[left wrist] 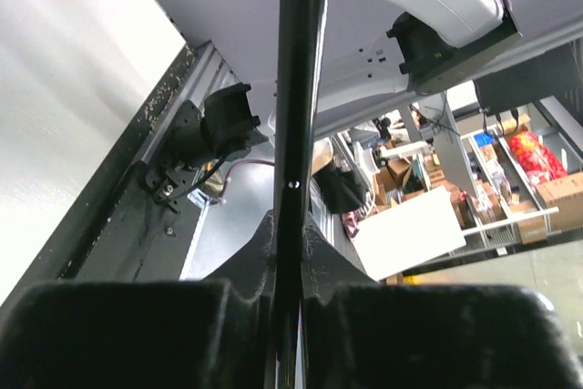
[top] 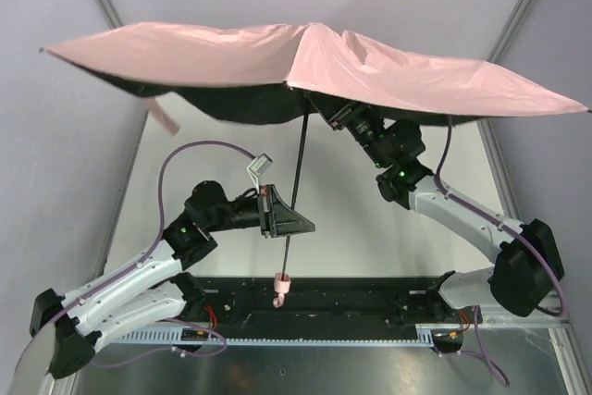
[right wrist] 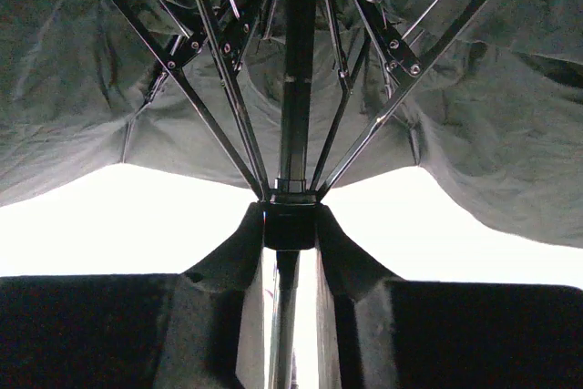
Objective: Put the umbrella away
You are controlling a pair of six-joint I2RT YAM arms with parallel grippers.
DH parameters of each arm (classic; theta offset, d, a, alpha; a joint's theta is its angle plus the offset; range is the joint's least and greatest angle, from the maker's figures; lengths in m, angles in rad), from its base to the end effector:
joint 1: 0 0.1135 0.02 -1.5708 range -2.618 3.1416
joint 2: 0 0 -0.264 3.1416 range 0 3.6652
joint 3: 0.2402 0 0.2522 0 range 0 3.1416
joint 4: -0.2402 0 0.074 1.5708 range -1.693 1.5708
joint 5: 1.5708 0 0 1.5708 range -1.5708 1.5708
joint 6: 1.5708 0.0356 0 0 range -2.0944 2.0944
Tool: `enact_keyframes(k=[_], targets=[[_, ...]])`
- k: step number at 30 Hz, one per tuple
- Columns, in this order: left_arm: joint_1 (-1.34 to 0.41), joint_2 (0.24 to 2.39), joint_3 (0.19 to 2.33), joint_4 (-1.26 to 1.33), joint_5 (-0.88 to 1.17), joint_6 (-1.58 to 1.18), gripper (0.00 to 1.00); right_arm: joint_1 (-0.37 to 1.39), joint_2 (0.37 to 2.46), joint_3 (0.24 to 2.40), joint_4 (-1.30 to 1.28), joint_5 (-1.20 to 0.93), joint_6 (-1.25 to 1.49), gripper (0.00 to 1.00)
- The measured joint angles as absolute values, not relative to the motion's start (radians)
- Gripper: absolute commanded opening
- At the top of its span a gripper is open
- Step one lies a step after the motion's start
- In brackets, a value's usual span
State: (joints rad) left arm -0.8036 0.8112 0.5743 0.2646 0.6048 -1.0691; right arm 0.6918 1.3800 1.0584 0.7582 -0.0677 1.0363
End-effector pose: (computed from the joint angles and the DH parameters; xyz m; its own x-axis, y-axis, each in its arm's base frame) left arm 0.1198 -0.1534 0.3086 -0.8559 -0.1515 -0.4945 0.4914 0.0603 -0.8689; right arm 0.2453 0.2063 0.3985 -0.4224 0.7649 -0.4862 -0.6285 0.1393 0.7652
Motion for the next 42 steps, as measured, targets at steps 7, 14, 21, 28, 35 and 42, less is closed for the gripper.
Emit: enact_keyframes(k=[7, 14, 21, 28, 35, 42], targets=[[-0.76, 0.841, 0.619, 0.253, 0.701, -1.045, 0.2, 0.662, 1.299, 1.024, 0.744, -0.033, 1.031, 0.0], [-0.721, 0.824, 0.58, 0.307, 0.59, -1.084, 0.68, 0.624, 1.306, 1.016, 0.707, -0.058, 1.116, 0.0], [-0.829, 0.746, 0.448, 0.31, 0.513, -1.1, 0.81, 0.595, 1.359, 1.021, 0.722, -0.05, 1.16, 0.0], [-0.972, 0.799, 0.453, 0.311, 0.47, -1.081, 0.14, 0.588, 1.395, 1.047, 0.706, -0.03, 1.152, 0.0], [-0.909, 0.82, 0.511, 0.207, 0.49, -1.028, 0.0, 0.564, 1.393, 1.12, 0.543, -0.03, 1.097, 0.0], [-0.67, 0.864, 0.696, 0.042, 0.587, -0.99, 0.0, 0.791, 1.306, 0.952, 0.498, 0.099, 1.093, 0.0]])
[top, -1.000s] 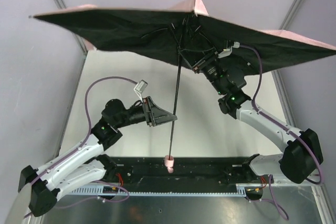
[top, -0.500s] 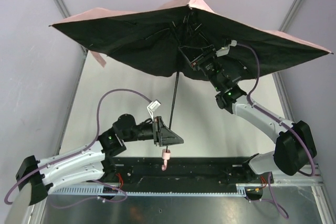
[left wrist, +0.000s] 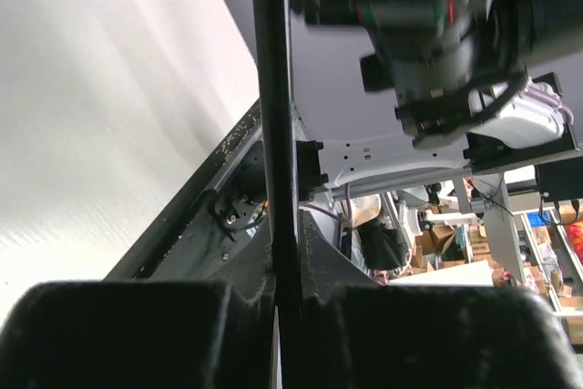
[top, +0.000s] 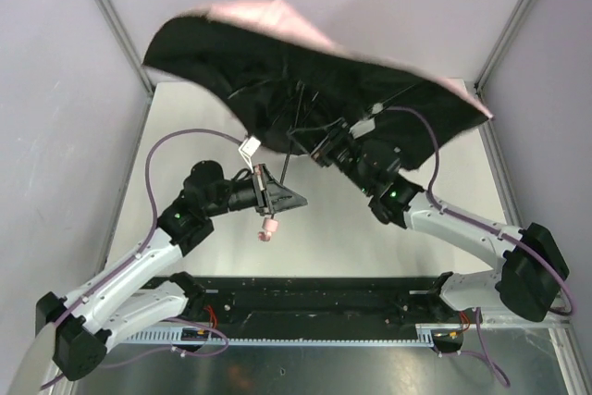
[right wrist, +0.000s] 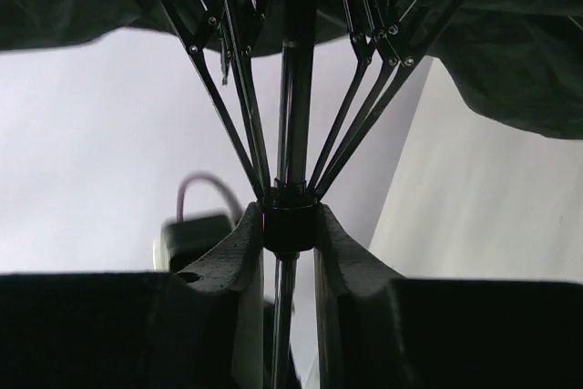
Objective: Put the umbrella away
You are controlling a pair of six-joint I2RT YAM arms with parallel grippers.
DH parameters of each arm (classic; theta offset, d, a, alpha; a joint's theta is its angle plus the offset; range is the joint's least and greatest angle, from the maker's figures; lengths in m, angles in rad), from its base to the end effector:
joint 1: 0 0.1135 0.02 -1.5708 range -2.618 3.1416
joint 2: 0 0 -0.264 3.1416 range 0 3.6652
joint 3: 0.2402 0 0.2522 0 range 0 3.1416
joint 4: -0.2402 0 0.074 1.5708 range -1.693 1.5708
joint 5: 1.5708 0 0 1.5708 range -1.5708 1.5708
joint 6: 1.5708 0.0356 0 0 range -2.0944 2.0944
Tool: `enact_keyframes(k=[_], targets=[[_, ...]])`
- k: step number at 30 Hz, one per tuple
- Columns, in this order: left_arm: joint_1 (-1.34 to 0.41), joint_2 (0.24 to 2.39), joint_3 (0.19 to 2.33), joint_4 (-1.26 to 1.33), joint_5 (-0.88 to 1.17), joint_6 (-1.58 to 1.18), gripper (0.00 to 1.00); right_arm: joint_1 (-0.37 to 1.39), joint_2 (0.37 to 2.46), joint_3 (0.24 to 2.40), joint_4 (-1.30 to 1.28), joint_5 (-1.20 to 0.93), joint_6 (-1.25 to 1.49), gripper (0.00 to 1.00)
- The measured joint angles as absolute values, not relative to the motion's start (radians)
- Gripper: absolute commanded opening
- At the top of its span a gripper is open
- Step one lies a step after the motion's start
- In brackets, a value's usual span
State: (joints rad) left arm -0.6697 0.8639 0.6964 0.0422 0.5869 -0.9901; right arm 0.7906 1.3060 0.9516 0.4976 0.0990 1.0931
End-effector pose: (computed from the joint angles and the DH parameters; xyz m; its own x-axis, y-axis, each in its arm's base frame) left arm 0.1468 -0.1414 0.3196 -0.8461 -0.2181 -0.4864 0.4380 0.2359 -0.8675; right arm 0.2204 0.2177 0.3552 -0.5209 0.7300 -0.4425 -0.3827 0.2637 0.8855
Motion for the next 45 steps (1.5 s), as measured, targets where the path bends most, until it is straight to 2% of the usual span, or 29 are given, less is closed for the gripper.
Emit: enact_keyframes(k=[4, 11, 12, 16, 18, 22, 24, 26, 29, 31, 34, 36, 39, 45], targets=[[-0.651, 0.855, 0.681, 0.023, 0.574, -0.988, 0.0, 0.865, 1.299, 0.919, 0.479, 0.096, 1.1, 0.0], [-0.651, 0.7, 0.592, 0.02, 0.533, -0.995, 0.02, 0.894, 1.282, 0.913, 0.454, 0.059, 1.121, 0.0], [-0.651, 0.694, 0.59, 0.016, 0.532, -0.995, 0.08, 0.895, 1.282, 0.913, 0.454, 0.055, 1.123, 0.0], [-0.651, 0.712, 0.59, 0.03, 0.538, -0.98, 0.52, 0.889, 1.276, 0.912, 0.435, 0.065, 1.117, 0.0], [-0.651, 0.726, 0.591, 0.059, 0.546, -0.96, 0.67, 0.858, 1.269, 0.906, 0.416, 0.072, 1.105, 0.0], [-0.651, 0.76, 0.582, 0.118, 0.58, -0.938, 0.8, 0.777, 1.269, 0.896, 0.416, 0.059, 1.103, 0.0], [-0.653, 0.773, 0.568, 0.146, 0.583, -0.934, 0.81, 0.739, 1.276, 0.896, 0.426, 0.038, 1.105, 0.0], [-0.668, 0.787, 0.555, 0.165, 0.579, -0.933, 0.8, 0.708, 1.289, 0.896, 0.446, 0.013, 1.106, 0.0], [-0.69, 0.818, 0.553, 0.186, 0.579, -0.933, 0.66, 0.688, 1.303, 0.896, 0.459, -0.017, 1.111, 0.0], [-0.696, 0.852, 0.553, 0.199, 0.58, -0.93, 0.49, 0.685, 1.306, 0.894, 0.469, -0.031, 1.113, 0.0], [-0.7, 0.896, 0.555, 0.202, 0.584, -0.919, 0.16, 0.686, 1.306, 0.892, 0.475, -0.047, 1.107, 0.0], [-0.701, 0.911, 0.569, 0.199, 0.577, -0.91, 0.04, 0.696, 1.306, 0.89, 0.471, -0.055, 1.106, 0.0], [-0.7, 0.916, 0.587, 0.153, 0.547, -0.916, 0.0, 0.732, 1.296, 0.879, 0.483, -0.039, 1.1, 0.0], [-0.711, 0.912, 0.632, 0.102, 0.47, -0.923, 0.0, 0.791, 1.224, 0.768, 0.532, -0.064, 1.111, 0.0]])
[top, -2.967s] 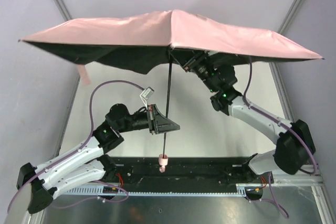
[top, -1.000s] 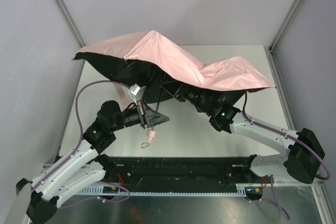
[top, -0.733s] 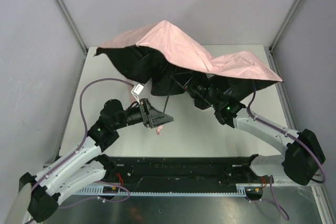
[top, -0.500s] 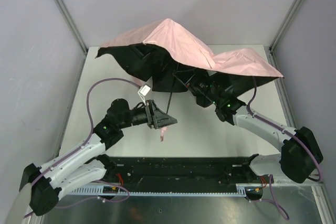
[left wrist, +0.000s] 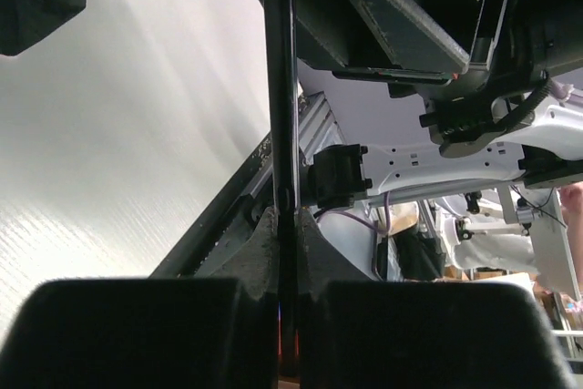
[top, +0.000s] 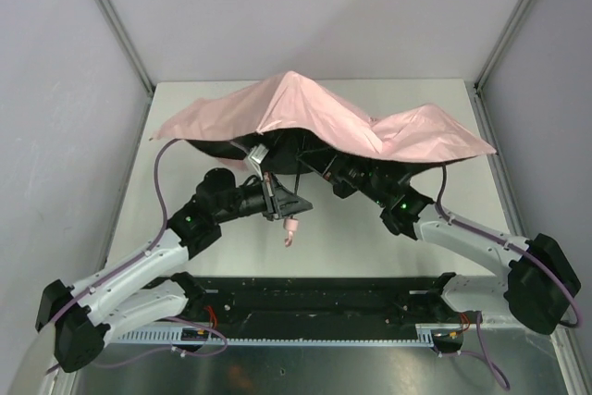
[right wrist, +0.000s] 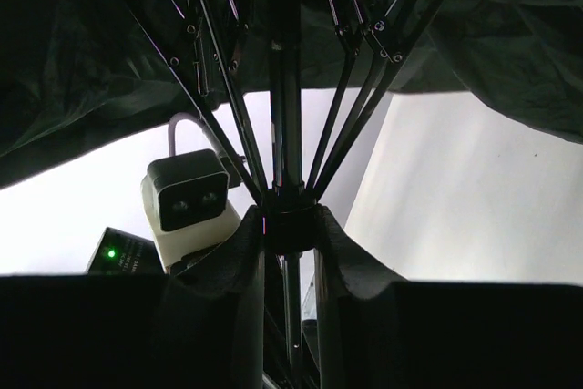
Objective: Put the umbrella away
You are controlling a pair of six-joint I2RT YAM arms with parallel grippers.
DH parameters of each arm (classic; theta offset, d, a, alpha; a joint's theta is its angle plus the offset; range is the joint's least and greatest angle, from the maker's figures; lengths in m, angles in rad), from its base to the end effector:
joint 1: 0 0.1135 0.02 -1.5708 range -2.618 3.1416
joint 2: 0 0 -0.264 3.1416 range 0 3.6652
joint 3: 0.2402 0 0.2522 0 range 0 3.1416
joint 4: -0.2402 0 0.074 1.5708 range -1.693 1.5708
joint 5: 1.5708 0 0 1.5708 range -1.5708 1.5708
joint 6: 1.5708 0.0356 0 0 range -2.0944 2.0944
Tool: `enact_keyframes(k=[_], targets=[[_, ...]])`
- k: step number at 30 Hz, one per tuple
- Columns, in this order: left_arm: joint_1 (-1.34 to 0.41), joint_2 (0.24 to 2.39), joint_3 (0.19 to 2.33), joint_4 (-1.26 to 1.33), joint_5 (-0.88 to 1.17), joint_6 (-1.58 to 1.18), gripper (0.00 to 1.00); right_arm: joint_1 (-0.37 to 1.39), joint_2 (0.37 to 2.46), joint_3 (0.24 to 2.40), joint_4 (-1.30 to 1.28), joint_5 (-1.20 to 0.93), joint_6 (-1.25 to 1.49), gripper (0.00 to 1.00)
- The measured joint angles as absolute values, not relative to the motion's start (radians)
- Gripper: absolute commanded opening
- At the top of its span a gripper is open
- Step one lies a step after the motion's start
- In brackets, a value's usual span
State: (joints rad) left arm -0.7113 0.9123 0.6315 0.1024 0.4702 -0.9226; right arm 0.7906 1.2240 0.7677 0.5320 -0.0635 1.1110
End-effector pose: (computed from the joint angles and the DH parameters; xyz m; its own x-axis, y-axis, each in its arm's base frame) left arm 0.1520 -0.1522 0.2933 -0.8143 -0.2363 -0.5301 0.4481 0.3243 -0.8331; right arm 0.1994 0.2047 0.3160 -0.6519 0.6127 -0.4468 -0.3822 0.2434 0.8914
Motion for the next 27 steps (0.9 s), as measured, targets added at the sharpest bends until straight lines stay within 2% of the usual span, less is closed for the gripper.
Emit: enact_keyframes(k=[6, 8, 12, 14, 16, 23, 25, 27], targets=[[-0.733, 0.904, 0.653, 0.086, 0.43, -0.939, 0.01, 0.787, 1.216, 0.751, 0.572, -0.105, 1.147, 0.0], [-0.732, 0.914, 0.689, 0.066, 0.42, -0.942, 0.17, 0.794, 1.217, 0.749, 0.6, -0.109, 1.161, 0.0], [-0.729, 0.931, 0.762, 0.083, 0.422, -0.922, 0.65, 0.771, 1.219, 0.751, 0.649, -0.154, 1.223, 0.0], [-0.729, 0.913, 0.782, 0.106, 0.426, -0.905, 0.78, 0.754, 1.219, 0.759, 0.641, -0.169, 1.258, 0.0], [-0.729, 0.869, 0.782, 0.11, 0.43, -0.886, 0.86, 0.745, 1.209, 0.789, 0.583, -0.171, 1.266, 0.0], [-0.729, 0.593, 0.759, 0.098, 0.429, -0.856, 0.98, 0.74, 1.103, 0.862, 0.463, -0.169, 1.237, 0.0], [-0.729, 0.556, 0.749, 0.102, 0.431, -0.857, 0.99, 0.741, 1.091, 0.87, 0.465, -0.178, 1.222, 0.0], [-0.729, 0.569, 0.746, 0.101, 0.441, -0.863, 0.93, 0.743, 1.094, 0.874, 0.47, -0.189, 1.207, 0.0]])
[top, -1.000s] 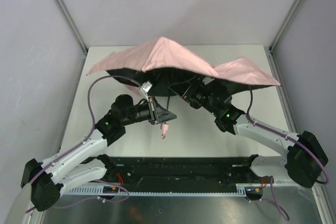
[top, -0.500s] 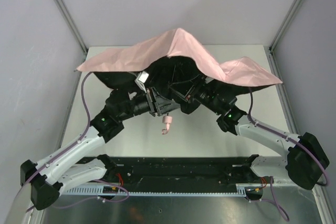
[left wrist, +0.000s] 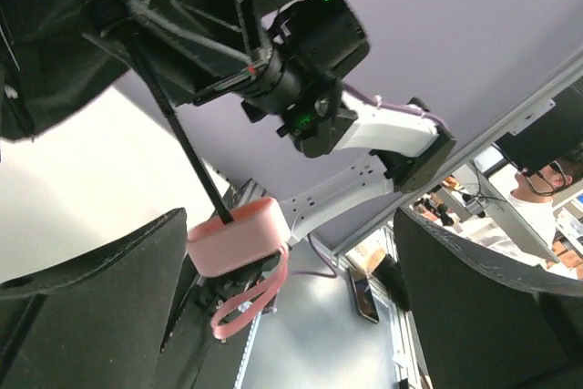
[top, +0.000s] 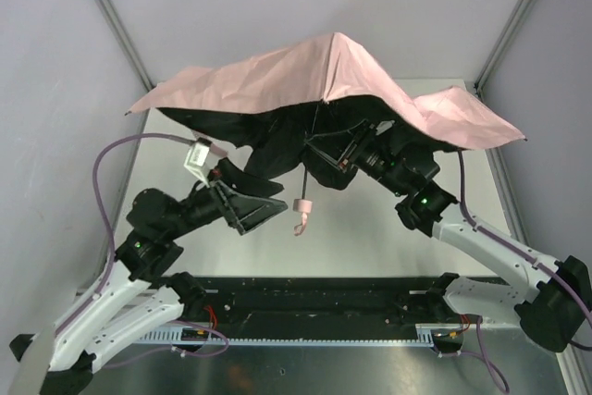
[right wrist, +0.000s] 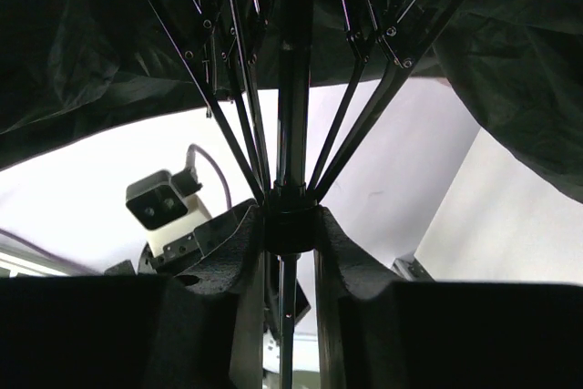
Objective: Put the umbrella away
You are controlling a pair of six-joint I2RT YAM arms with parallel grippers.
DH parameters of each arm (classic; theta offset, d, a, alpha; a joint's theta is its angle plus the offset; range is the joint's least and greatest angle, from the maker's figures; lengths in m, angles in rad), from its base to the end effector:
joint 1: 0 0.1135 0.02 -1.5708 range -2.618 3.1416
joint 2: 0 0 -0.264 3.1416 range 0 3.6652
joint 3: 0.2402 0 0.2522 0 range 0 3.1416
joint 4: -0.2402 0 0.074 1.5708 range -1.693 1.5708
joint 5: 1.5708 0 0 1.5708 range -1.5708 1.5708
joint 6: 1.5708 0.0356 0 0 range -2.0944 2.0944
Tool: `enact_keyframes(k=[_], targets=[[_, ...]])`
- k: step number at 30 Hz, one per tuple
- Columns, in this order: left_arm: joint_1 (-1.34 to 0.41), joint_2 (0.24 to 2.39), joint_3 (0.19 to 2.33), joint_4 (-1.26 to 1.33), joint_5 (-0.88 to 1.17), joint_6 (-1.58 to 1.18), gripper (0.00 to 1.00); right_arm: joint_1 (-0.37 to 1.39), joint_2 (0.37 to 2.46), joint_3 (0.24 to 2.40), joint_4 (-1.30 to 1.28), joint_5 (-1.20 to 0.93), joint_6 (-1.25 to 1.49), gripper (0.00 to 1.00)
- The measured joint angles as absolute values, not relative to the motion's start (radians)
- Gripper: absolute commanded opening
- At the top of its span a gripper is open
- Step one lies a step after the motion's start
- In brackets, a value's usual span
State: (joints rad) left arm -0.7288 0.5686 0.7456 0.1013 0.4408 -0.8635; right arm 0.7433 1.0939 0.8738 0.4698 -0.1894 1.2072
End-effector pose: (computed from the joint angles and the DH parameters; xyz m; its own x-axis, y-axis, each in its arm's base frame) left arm 0.0870 -0.0981 0.3870 -0.5573 -0.4240 -0.7139 0.7460 0.1218 -0.6547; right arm 0.1843 0.1785 0.3800 -0.6820 0.6199 -0.3881 -0.4542 0.0569 0.8891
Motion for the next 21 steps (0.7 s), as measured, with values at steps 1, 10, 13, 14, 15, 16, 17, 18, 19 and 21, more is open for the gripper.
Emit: enact_keyframes(k=[1, 10, 13, 14, 15, 16, 17, 18, 19, 21], targets=[[-0.729, 0.588, 0.745, 0.098, 0.448, -0.864, 0.86, 0.745, 1.098, 0.874, 0.471, -0.197, 1.2, 0.0], [-0.729, 0.524, 0.635, 0.034, 0.368, -0.863, 0.89, 0.693, 1.124, 0.878, 0.479, -0.361, 1.118, 0.0], [-0.729, 0.397, 0.574, -0.006, 0.305, -0.865, 0.97, 0.643, 1.118, 0.883, 0.45, -0.406, 1.081, 0.0], [-0.729, 0.352, 0.561, -0.023, 0.276, -0.865, 0.98, 0.631, 1.112, 0.883, 0.433, -0.415, 1.07, 0.0], [-0.729, 0.31, 0.553, -0.039, 0.244, -0.865, 0.99, 0.62, 1.105, 0.884, 0.413, -0.421, 1.061, 0.0], [-0.729, 0.273, 0.551, -0.058, 0.209, -0.864, 0.99, 0.614, 1.098, 0.884, 0.396, -0.426, 1.053, 0.0], [-0.729, 0.247, 0.551, -0.071, 0.179, -0.862, 0.99, 0.612, 1.092, 0.885, 0.381, -0.429, 1.047, 0.0], [-0.729, 0.219, 0.554, -0.085, 0.136, -0.859, 0.99, 0.611, 1.085, 0.886, 0.363, -0.434, 1.042, 0.0], [-0.729, 0.203, 0.563, -0.102, 0.096, -0.854, 0.99, 0.611, 1.079, 0.887, 0.348, -0.44, 1.038, 0.0], [-0.729, 0.201, 0.607, -0.149, 0.002, -0.844, 0.99, 0.612, 1.069, 0.889, 0.324, -0.454, 1.036, 0.0]])
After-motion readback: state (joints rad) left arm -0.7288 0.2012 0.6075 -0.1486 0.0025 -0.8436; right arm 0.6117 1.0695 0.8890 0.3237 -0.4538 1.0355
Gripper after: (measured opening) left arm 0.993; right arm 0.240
